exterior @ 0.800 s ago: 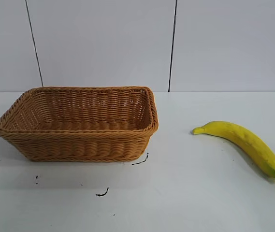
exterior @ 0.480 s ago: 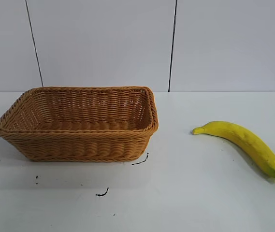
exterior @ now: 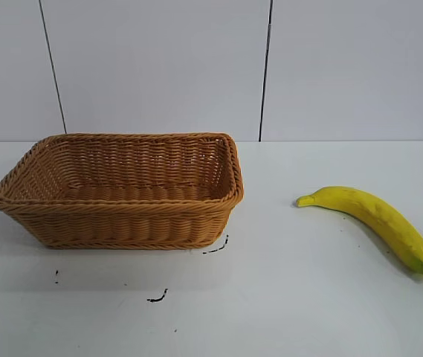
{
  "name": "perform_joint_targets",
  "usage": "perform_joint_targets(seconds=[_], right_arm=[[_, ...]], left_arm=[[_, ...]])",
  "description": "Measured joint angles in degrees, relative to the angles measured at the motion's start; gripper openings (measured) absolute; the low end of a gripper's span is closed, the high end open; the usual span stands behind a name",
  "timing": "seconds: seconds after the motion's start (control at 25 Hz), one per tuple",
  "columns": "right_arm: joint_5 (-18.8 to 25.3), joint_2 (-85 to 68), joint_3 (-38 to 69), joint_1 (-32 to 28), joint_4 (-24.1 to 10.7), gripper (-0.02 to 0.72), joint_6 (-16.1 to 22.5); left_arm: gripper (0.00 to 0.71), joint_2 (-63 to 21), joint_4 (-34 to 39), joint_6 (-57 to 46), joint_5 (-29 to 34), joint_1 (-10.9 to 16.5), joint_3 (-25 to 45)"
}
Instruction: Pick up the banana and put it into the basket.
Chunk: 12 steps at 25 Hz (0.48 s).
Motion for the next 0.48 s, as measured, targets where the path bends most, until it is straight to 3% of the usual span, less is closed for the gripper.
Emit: perform_joint_targets(seconds=[0.48], right_arm=[[0.49,37.9,-18.88,0.0,-0.4,0.69,0.39]], left_arm=[[0.693,0.0,0.0,0.0,0.0,0.0,0.0]])
